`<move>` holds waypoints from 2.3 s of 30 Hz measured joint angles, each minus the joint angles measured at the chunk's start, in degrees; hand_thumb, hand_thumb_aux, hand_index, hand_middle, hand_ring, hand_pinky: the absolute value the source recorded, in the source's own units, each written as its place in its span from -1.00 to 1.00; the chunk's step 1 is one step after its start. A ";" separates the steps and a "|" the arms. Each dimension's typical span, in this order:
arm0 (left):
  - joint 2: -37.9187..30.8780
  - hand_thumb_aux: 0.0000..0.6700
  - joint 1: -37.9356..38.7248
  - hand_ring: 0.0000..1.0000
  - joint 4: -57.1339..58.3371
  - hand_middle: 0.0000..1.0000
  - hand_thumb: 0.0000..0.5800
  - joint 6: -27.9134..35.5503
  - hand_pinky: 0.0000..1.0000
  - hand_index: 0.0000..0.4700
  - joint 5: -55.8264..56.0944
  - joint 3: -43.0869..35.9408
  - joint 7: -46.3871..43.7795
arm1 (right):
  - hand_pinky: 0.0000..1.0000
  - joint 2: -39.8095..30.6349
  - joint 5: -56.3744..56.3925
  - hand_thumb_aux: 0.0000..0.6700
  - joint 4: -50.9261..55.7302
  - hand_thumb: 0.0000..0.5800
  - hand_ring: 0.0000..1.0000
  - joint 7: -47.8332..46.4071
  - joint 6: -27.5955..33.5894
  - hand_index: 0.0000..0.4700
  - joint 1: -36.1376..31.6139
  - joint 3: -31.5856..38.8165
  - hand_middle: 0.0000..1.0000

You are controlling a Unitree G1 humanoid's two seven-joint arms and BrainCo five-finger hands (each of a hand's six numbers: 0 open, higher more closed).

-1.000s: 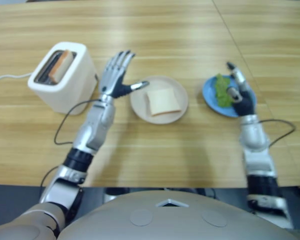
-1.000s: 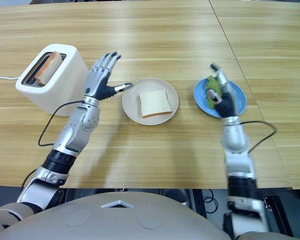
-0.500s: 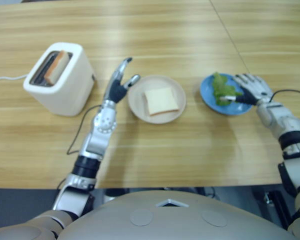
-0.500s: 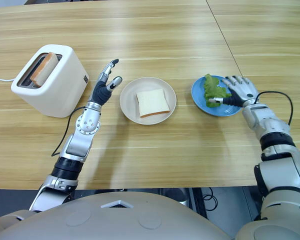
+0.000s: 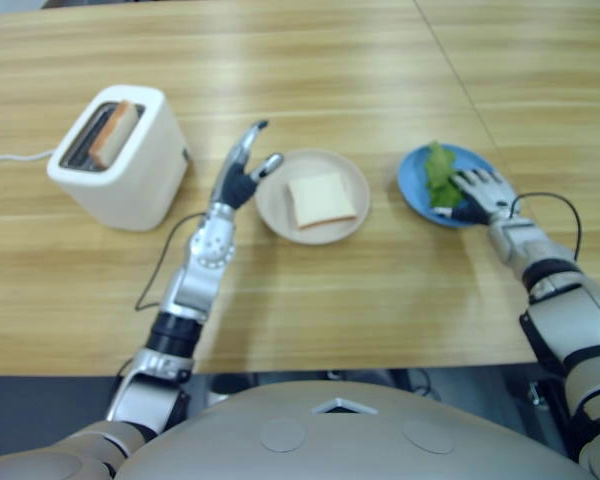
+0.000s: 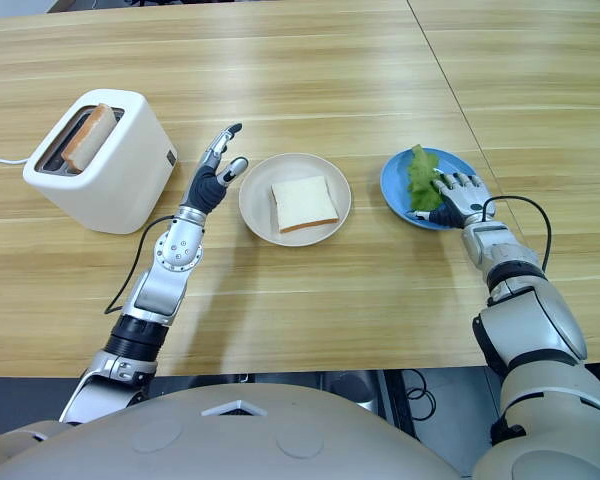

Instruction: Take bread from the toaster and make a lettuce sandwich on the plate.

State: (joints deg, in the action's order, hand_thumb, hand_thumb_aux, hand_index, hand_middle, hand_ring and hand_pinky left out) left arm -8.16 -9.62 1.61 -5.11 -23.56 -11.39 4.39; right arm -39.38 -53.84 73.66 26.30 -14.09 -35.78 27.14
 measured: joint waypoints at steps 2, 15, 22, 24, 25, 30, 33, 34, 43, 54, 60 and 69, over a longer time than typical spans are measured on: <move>0.02 -1.00 0.19 -1.00 0.00 -1.00 -1.00 0.00 -1.00 -1.00 -0.11 0.00 0.02 | 1.00 -0.56 0.73 1.00 -0.16 1.00 1.00 0.18 -0.28 0.96 -0.34 0.01 1.00; 0.21 -1.00 0.84 -1.00 0.01 -1.00 -1.00 -0.01 -1.00 -1.00 -0.39 -0.62 0.10 | 1.00 -1.71 2.66 1.00 -3.71 1.00 1.00 1.72 -2.97 0.96 0.98 1.88 1.00; 0.23 -1.00 0.79 -1.00 0.18 -1.00 -1.00 -0.19 -1.00 -1.00 -0.24 -0.57 0.52 | 1.00 -6.49 5.04 1.00 -15.89 1.00 1.00 3.79 -4.07 0.96 4.98 -0.58 1.00; 0.21 -1.00 0.73 -1.00 0.52 -1.00 -1.00 -0.37 -1.00 -1.00 0.28 0.04 0.58 | 1.00 -7.88 5.42 1.00 -22.32 1.00 1.00 3.69 -3.71 0.96 7.47 -2.25 1.00; 0.19 -1.00 0.56 -1.00 0.96 -1.00 -1.00 -0.44 -1.00 -1.00 0.92 0.57 0.60 | 1.00 -8.66 5.71 1.00 -27.62 1.00 1.00 3.08 -2.96 0.96 9.38 -3.26 1.00; 0.04 -1.00 -0.39 -1.00 2.61 -1.00 -1.00 -0.84 -1.00 -1.00 3.41 3.44 0.70 | 1.00 -8.19 6.11 1.00 -48.96 1.00 1.00 -2.08 1.07 0.96 13.35 -6.57 1.00; 0.04 -1.00 -0.79 -1.00 3.74 -1.00 -1.00 -1.65 -1.00 -1.00 4.80 4.89 0.77 | 1.00 -4.26 4.76 1.00 -57.98 1.00 1.00 -6.15 3.83 0.96 12.68 -6.92 1.00; 0.07 -1.00 -1.09 -1.00 4.31 -1.00 -1.00 -1.84 -1.00 -1.00 5.33 5.18 0.77 | 1.00 -2.26 4.30 1.00 -59.32 1.00 1.00 -7.23 4.20 0.96 11.92 -6.51 1.00; 0.57 -1.00 -2.06 -1.00 7.03 -1.00 -1.00 -3.04 -1.00 -1.00 7.02 5.64 0.75 | 1.00 15.08 -0.94 1.00 -45.58 1.00 1.00 -9.65 4.31 0.96 0.11 2.61 1.00; 0.75 -1.00 -1.76 -1.00 7.37 -1.00 -1.00 -3.62 -1.00 -1.00 6.82 5.19 0.72 | 1.00 20.62 -2.66 1.00 -25.06 1.00 1.00 -5.53 0.25 0.96 -2.39 10.35 1.00; 0.76 -1.00 -1.32 -1.00 7.43 -1.00 -1.00 -3.63 -1.00 -1.00 6.38 5.12 0.78 | 1.00 16.52 -2.48 1.00 -34.07 1.00 1.00 -6.28 0.46 0.96 -0.45 9.65 1.00; 0.79 -1.00 -1.30 -1.00 7.63 -1.00 -1.00 -3.66 -1.00 -1.00 5.66 4.88 0.90 | 0.51 14.10 -2.42 0.19 -52.01 0.67 0.51 -12.56 4.09 0.17 2.50 6.34 0.51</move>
State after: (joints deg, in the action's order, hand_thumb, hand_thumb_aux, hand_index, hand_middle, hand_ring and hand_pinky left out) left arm -7.37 -10.92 9.24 -8.76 -17.90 -6.51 5.29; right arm -25.27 -56.26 21.65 13.75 -10.00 -33.28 33.48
